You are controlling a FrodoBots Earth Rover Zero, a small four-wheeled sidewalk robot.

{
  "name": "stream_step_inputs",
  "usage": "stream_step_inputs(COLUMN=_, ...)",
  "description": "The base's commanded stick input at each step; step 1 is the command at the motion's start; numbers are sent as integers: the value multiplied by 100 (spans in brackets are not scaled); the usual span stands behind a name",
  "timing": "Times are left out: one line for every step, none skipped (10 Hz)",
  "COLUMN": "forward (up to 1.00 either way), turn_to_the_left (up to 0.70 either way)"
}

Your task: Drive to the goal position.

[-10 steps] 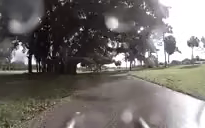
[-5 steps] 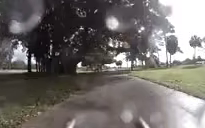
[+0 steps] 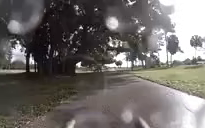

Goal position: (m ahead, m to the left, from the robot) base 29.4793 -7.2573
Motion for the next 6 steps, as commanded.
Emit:
stream_step_inputs(forward=85, turn_to_the_left=-2)
stream_step_inputs(forward=85, turn_to_the_left=0)
stream_step_inputs(forward=85, turn_to_the_left=0)
stream_step_inputs(forward=85, turn_to_the_left=0)
stream_step_inputs(forward=85, turn_to_the_left=0)
stream_step_inputs(forward=85, turn_to_the_left=0)
